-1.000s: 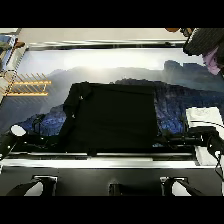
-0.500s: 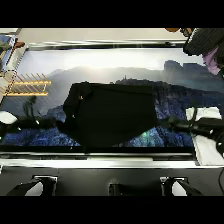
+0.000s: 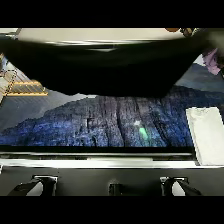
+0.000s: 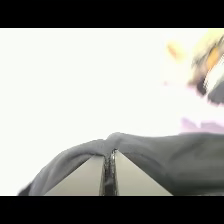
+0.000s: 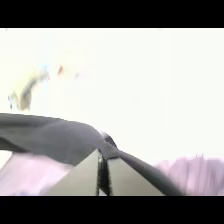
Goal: Fold the clothes and pants, and hang the long-sleeved shirts on hangers.
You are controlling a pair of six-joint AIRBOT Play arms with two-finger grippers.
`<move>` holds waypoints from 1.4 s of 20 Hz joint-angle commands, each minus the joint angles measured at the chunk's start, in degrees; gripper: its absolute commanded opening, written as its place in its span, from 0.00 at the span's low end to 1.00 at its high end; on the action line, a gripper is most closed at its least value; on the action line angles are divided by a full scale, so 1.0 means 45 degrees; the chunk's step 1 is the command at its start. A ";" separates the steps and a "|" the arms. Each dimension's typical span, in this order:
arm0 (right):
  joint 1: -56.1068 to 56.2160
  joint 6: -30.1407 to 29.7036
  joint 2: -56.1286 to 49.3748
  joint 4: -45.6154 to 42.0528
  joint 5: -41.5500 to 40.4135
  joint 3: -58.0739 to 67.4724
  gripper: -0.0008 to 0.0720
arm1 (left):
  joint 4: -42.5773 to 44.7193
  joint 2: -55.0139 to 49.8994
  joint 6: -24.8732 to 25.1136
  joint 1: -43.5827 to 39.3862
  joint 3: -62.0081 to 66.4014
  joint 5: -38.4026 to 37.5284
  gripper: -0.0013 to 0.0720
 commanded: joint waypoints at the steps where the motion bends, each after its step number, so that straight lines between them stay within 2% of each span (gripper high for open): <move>1: 0.0000 0.1535 0.0835 -0.1122 0.0248 0.4337 0.05 | 0.1802 0.1321 -0.1559 0.0000 0.2662 0.0068 0.04; 5: 0.0000 0.3619 0.2385 -0.4041 0.1860 0.4964 0.05 | 0.5683 0.3026 -0.3512 0.0000 0.2735 0.0083 0.04; 7: 0.0000 0.4634 0.2463 -0.5163 0.2123 0.4954 0.05 | 0.6698 0.3181 -0.3667 0.0000 0.2735 0.0049 0.04; 9: 0.0000 0.5212 0.1957 -0.5503 0.1656 0.4901 0.05 | 0.6722 0.2875 -0.3351 -0.0005 0.2506 0.0034 0.04; 13: 0.0000 0.6771 -0.0627 -0.5319 -0.1049 0.4886 0.05 | 0.5081 0.1326 -0.1224 -0.0005 0.0656 -0.0593 0.04; 16: 0.0185 0.6611 -0.2885 -0.4342 -0.2875 0.3361 0.05 | 0.3978 -0.0845 -0.0476 -0.0010 -0.1277 -0.0321 0.04; 17: 0.0617 0.6144 -0.3599 -0.4682 -0.3031 0.2492 0.05 | 0.3929 -0.1685 -0.0384 -0.0068 -0.1685 -0.0117 0.04; 20: 0.2579 0.4896 -0.5795 -0.6669 -0.1545 -0.0010 0.05 | 0.3939 -0.4605 -0.0117 -0.0631 -0.2103 0.0981 0.04; 23: 0.3842 0.5119 -0.8218 -0.8733 0.0845 -0.0753 0.05 | 0.3934 -0.7339 -0.0131 -0.1559 -0.2103 0.2492 0.04; 28: 0.4099 0.5678 -1.1307 -0.7582 0.4571 -0.0753 0.05 | 0.3934 -1.0647 -0.0593 -0.2754 -0.1870 0.4070 0.04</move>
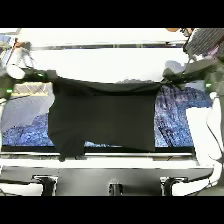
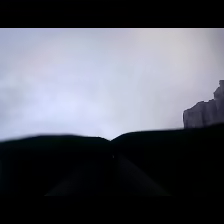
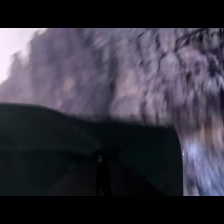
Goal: Fold the clothes and pants, and hang the long-sleeved shirts on hangers.
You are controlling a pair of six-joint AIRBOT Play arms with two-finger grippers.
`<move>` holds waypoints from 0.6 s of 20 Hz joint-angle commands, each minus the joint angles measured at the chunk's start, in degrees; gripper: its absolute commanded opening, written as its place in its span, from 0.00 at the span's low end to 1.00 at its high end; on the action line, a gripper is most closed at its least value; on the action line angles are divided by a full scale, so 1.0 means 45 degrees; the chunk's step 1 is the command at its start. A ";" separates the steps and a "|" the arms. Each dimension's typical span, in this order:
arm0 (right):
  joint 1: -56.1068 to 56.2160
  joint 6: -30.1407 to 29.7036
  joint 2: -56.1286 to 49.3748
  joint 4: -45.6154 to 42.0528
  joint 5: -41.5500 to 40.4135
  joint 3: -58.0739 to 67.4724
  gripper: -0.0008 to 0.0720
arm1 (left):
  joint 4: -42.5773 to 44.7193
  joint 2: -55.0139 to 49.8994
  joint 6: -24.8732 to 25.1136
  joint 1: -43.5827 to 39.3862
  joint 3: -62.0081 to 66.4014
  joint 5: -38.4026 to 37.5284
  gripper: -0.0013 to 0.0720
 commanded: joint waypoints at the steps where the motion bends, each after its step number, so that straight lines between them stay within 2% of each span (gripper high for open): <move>1: 0.0272 0.0267 -0.1962 0.0573 0.2550 -0.0189 0.05 | -0.0058 -0.2225 -0.0549 -0.0670 0.0209 0.0976 0.04; 2: 0.0272 0.0267 -0.2166 0.0753 0.2735 -0.0185 0.06 | -0.0058 -0.2521 -0.0738 -0.0695 0.0243 0.0976 0.04; 4: 0.0272 0.0267 -0.2283 0.0894 0.2701 -0.0185 0.19 | -0.0058 -0.2715 -0.1175 -0.0670 0.0243 0.0971 0.06; 5: 0.0262 0.0262 -0.2225 0.0879 0.2424 -0.0155 0.31 | -0.0058 -0.2681 -0.1190 -0.0617 0.0282 0.0903 0.21; 6: 0.0170 0.0136 -0.2113 0.0831 0.1812 -0.0039 0.49 | -0.0058 -0.2628 -0.1185 -0.0505 0.0525 0.0466 0.49; 7: 0.0029 -0.0277 -0.1938 0.0811 0.0971 0.0107 0.58 | -0.0058 -0.2569 -0.1180 -0.0330 0.0894 -0.0185 0.67; 8: -0.0175 -0.0952 -0.1637 0.0729 -0.0087 0.0199 0.60 | -0.0053 -0.2458 -0.1175 -0.0087 0.1336 -0.1054 0.74; 12: -0.1671 -0.3274 0.0083 -0.0257 -0.3876 -0.0102 0.60 | -0.0044 -0.0991 -0.0476 0.1248 0.1773 -0.3560 0.74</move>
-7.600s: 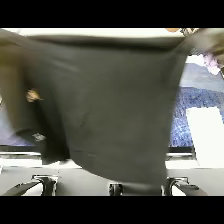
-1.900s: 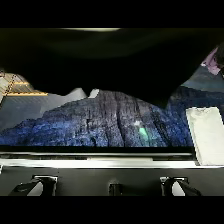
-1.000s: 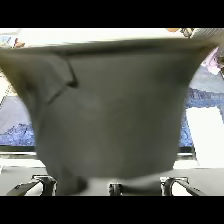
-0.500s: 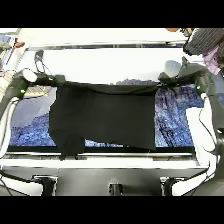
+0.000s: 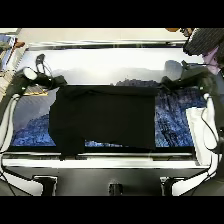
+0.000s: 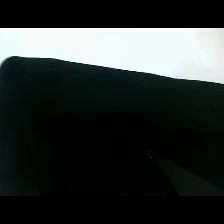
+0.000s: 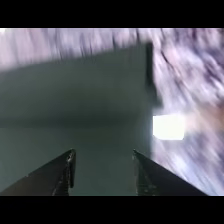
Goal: Fold the clothes and pants, and hang the long-sleeved shirts on hangers.
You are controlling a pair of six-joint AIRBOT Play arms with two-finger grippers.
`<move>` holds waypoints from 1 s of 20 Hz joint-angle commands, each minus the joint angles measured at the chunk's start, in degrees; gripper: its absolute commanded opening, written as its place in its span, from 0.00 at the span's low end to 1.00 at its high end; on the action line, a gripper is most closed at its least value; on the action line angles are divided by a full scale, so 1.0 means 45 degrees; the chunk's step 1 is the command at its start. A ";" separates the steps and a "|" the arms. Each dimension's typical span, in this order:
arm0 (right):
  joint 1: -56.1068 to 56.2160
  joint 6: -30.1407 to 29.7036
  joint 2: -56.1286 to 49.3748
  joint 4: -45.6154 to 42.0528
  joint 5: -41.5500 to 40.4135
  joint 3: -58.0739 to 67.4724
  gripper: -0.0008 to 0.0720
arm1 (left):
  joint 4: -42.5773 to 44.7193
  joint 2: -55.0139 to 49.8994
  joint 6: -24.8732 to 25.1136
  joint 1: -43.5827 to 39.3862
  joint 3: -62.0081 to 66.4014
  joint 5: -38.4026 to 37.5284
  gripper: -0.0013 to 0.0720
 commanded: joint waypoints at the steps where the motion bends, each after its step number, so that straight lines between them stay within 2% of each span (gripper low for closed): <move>1: -0.1258 -0.1991 0.1452 -0.0714 -0.3249 -0.0597 0.60 | 0.0015 0.1200 0.0641 0.1137 0.0223 -0.2404 0.74; 4: -0.2191 -0.2361 0.3351 -0.0612 -0.3322 -0.3925 0.60 | 0.0000 0.2720 0.1069 0.2351 -0.1039 -0.3536 0.74; 6: -0.2259 -0.2676 0.4571 -0.0277 -0.2909 -0.7009 0.63 | -0.0160 0.3925 0.1064 0.3181 -0.2725 -0.3453 0.74; 7: -0.2220 -0.2953 0.5095 0.0248 -0.2608 -0.8548 0.69 | -0.0282 0.4483 0.1064 0.3551 -0.3599 -0.3366 0.74; 11: -0.2220 -0.4299 0.6241 0.1802 -0.1719 -1.2628 0.69 | -0.0782 0.6353 0.1049 0.4566 -0.6800 -0.3381 0.74; 15: -0.2220 -0.5090 0.6290 0.1821 -0.1331 -1.3901 0.69 | -0.1054 0.7155 0.0865 0.4595 -0.8616 -0.3492 0.74; 20: -0.2220 -0.5134 0.6290 0.1826 -0.1132 -1.3940 0.69 | -0.1098 0.7179 0.0869 0.4595 -0.8884 -0.3701 0.74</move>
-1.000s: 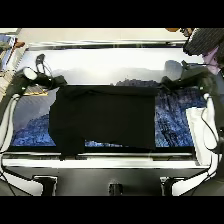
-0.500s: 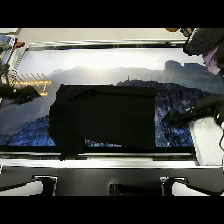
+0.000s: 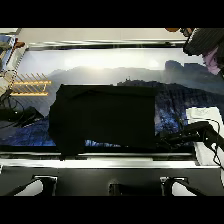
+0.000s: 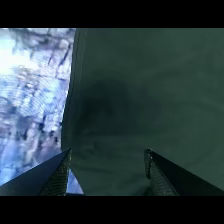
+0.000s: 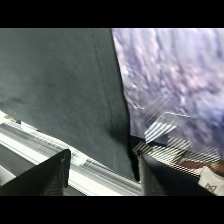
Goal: Fold the clothes and pants, and hang the long-sleeved shirts on hangers.
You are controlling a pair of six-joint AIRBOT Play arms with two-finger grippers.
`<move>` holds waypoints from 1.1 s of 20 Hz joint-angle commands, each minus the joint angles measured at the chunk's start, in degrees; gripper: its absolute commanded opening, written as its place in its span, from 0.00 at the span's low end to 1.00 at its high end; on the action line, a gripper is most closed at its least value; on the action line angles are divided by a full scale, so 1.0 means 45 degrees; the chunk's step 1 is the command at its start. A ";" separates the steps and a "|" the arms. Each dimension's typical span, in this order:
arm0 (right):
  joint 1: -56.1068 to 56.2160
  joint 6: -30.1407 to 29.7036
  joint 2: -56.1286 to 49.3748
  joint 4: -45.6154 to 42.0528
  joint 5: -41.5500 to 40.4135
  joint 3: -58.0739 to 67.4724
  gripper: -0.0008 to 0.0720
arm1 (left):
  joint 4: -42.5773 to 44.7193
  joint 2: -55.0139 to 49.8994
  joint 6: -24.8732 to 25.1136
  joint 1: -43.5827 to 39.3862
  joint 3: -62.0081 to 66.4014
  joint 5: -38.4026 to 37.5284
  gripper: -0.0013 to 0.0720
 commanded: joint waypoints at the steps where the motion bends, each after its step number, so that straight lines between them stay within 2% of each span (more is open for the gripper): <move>1: -0.0005 -0.0194 0.0049 0.0097 0.0160 -0.0267 0.69 | -0.0087 0.0141 -0.0034 0.0044 -0.0335 -0.0083 0.74; 4: -0.0005 -0.0160 0.0049 0.0165 0.0223 -0.0651 0.68 | -0.0078 0.0136 0.0073 0.0049 -0.0340 0.0117 0.74; 8: 0.0010 -0.0228 0.0049 0.1015 0.1161 -0.1554 0.66 | -0.0083 0.0136 0.0068 0.0049 -0.0588 0.0563 0.74; 9: 0.0010 -0.0228 0.0049 0.1137 0.1355 -0.1617 0.57 | -0.0083 0.0136 0.0073 0.0044 -0.0743 0.0651 0.74; 11: 0.0005 -0.0228 0.0049 0.1365 0.1651 -0.1613 0.27 | -0.0078 0.0136 0.0126 0.0049 -0.1224 0.0879 0.74; 12: 0.0005 -0.0287 0.0049 0.1501 0.1651 -0.1613 0.08 | -0.0083 0.0131 0.0325 0.0049 -0.1511 0.0971 0.74; 13: 0.0005 -0.0379 0.0087 0.1627 0.1637 -0.1613 0.05 | -0.0083 0.0131 0.0500 0.0049 -0.1773 0.1083 0.74; 17: 0.0005 -0.0296 0.0641 0.1715 0.1423 -0.1613 0.05 | -0.0083 -0.0010 0.0685 0.0058 -0.2613 0.1865 0.74; 22: 0.0005 0.0044 0.1632 0.1710 0.1175 -0.1608 0.05 | -0.0083 -0.0729 0.0733 0.0053 -0.2642 0.1967 0.74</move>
